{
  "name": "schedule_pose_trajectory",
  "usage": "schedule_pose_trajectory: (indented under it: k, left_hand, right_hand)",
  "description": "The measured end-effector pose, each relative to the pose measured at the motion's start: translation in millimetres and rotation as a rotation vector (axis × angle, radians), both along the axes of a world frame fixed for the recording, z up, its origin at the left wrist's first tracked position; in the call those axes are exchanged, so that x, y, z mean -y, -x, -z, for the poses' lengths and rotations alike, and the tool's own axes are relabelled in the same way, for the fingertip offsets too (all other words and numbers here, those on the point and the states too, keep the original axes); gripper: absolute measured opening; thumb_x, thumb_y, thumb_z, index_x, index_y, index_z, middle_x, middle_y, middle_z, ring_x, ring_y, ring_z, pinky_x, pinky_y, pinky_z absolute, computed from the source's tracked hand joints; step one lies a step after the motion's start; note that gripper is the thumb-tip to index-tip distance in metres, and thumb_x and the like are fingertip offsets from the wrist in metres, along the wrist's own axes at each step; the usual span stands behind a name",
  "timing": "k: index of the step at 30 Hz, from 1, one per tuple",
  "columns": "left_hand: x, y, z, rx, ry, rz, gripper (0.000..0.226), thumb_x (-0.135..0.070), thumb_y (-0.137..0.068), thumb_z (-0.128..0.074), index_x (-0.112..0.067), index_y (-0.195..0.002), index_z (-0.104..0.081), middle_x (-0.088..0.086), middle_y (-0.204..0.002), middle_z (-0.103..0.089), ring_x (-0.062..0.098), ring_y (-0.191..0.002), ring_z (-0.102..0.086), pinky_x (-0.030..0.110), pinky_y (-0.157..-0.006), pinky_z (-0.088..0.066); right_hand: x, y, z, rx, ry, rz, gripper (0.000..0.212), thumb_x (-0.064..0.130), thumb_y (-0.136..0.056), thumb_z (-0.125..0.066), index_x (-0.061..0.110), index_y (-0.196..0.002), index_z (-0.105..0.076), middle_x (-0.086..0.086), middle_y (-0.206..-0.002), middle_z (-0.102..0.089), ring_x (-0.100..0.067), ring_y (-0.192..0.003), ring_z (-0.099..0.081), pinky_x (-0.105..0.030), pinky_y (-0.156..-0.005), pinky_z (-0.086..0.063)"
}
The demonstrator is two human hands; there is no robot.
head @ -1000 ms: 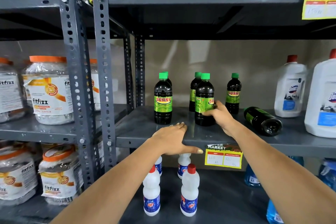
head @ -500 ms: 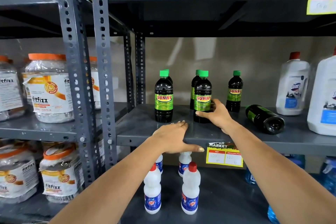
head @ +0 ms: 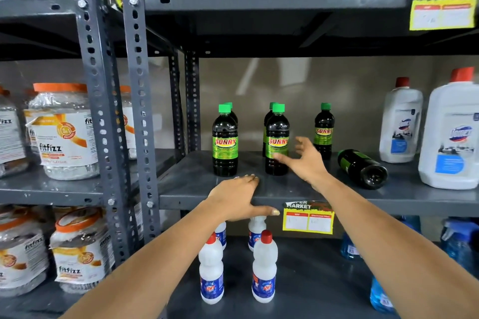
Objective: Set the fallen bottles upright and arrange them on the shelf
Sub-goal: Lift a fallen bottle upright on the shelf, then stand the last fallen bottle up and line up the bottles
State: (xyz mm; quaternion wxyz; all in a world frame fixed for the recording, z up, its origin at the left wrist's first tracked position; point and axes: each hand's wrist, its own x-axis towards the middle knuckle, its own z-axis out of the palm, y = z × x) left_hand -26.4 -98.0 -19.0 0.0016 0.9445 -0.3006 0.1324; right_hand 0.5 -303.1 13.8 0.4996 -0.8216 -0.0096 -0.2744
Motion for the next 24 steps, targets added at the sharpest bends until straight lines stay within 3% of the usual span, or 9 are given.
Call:
schedule_pose_trajectory:
  k: [5, 7, 10, 12, 14, 16, 18, 21, 24]
  left_hand:
    - [3.5, 6.2, 6.0, 0.11, -0.058, 0.124, 0.09, -0.074, -0.09, -0.031, -0.013, -0.156, -0.02, 0.005, -0.163, -0.021, 0.018, -0.149, -0.016, 0.034, -0.12, -0.017]
    - [10.5, 8.5, 3.2, 0.104, -0.072, 0.179, 0.085, -0.07, -0.092, -0.029, -0.013, -0.156, -0.02, 0.006, -0.163, -0.019, 0.018, -0.15, -0.012, 0.032, -0.12, -0.007]
    - [35.7, 11.6, -5.5, -0.045, -0.059, 0.169, 0.097, -0.08, -0.084, -0.03, -0.016, -0.156, -0.018, 0.004, -0.164, -0.016, 0.022, -0.15, -0.016, 0.039, -0.12, -0.019]
    - [60.1, 15.2, -10.3, -0.127, -0.071, 0.167, 0.103, -0.084, -0.081, -0.034, -0.017, -0.157, -0.013, 0.0, -0.165, -0.011, 0.02, -0.15, -0.015, 0.04, -0.119, -0.021]
    - [85.6, 19.1, -13.9, -0.196, -0.069, 0.135, 0.108, -0.083, -0.079, -0.04, -0.017, -0.158, -0.007, -0.001, -0.165, -0.004, 0.021, -0.15, -0.012, 0.038, -0.119, -0.016]
    - [102.4, 21.0, -16.2, -0.21, -0.064, 0.114, 0.11, -0.081, -0.079, -0.045, -0.015, -0.157, -0.004, 0.0, -0.165, -0.001, 0.022, -0.151, -0.01, 0.036, -0.118, -0.012]
    - [107.3, 18.2, -14.8, -0.185, -0.055, 0.122, 0.107, -0.077, -0.082, -0.048, -0.013, -0.157, -0.005, 0.001, -0.166, -0.001, 0.02, -0.151, -0.008, 0.034, -0.118, -0.012]
    - [104.8, 11.9, -10.6, -0.163, -0.035, 0.129, 0.101, -0.074, -0.086, -0.045, -0.014, -0.157, -0.007, 0.001, -0.166, -0.004, 0.019, -0.151, -0.01, 0.034, -0.118, -0.014]
    - [105.4, 11.4, -9.5, -0.162, -0.026, 0.126, 0.101, -0.076, -0.085, -0.043, -0.014, -0.157, -0.008, 0.001, -0.166, -0.004, 0.019, -0.151, -0.01, 0.034, -0.117, -0.015]
  right_hand:
    - [61.8, 27.2, -27.7, 0.116, 0.399, 0.415, 0.033, 0.034, -0.078, -0.073, 0.011, -0.102, -0.069, -0.012, -0.11, -0.069, -0.032, -0.101, -0.064, -0.031, -0.083, -0.048]
    - [93.1, 34.5, -41.0, -0.102, 0.534, 0.522, 0.05, 0.045, -0.075, -0.071, 0.004, -0.103, -0.065, -0.02, -0.111, -0.066, -0.039, -0.103, -0.061, -0.039, -0.084, -0.052]
    - [129.0, 43.7, -52.0, -0.478, 0.601, 0.556, 0.09, 0.076, -0.067, -0.061, 0.004, -0.12, -0.058, -0.019, -0.124, -0.062, -0.037, -0.113, -0.06, -0.041, -0.09, -0.051]
    - [142.0, 44.3, -50.7, -0.627, 0.543, 0.48, 0.104, 0.084, -0.062, -0.056, 0.007, -0.131, -0.053, -0.016, -0.135, -0.056, -0.035, -0.117, -0.058, -0.04, -0.092, -0.051]
    - [149.8, 40.4, -45.9, -0.709, 0.345, 0.345, 0.1, 0.077, -0.066, -0.062, 0.008, -0.137, -0.048, -0.015, -0.14, -0.05, -0.034, -0.116, -0.056, -0.037, -0.079, -0.054]
    - [156.6, 34.1, -40.2, -0.666, 0.192, 0.285, 0.087, 0.061, -0.067, -0.074, 0.004, -0.129, -0.053, -0.017, -0.125, -0.059, -0.033, -0.106, -0.06, -0.035, -0.069, -0.054]
    - [161.6, 28.3, -36.1, -0.562, 0.12, 0.28, 0.075, 0.051, -0.066, -0.079, 0.0, -0.115, -0.057, -0.016, -0.1, -0.065, -0.032, -0.094, -0.065, -0.038, -0.073, -0.056]
    - [158.6, 22.3, -28.0, -0.393, 0.115, 0.348, 0.08, 0.062, -0.063, -0.075, 0.002, -0.113, -0.057, -0.014, -0.102, -0.066, -0.034, -0.099, -0.063, -0.038, -0.084, -0.053]
    - [148.9, 15.0, -19.5, -0.259, 0.055, 0.309, 0.077, 0.071, -0.057, -0.069, 0.01, -0.104, -0.064, -0.008, -0.097, -0.069, -0.029, -0.092, -0.066, -0.036, -0.079, -0.054]
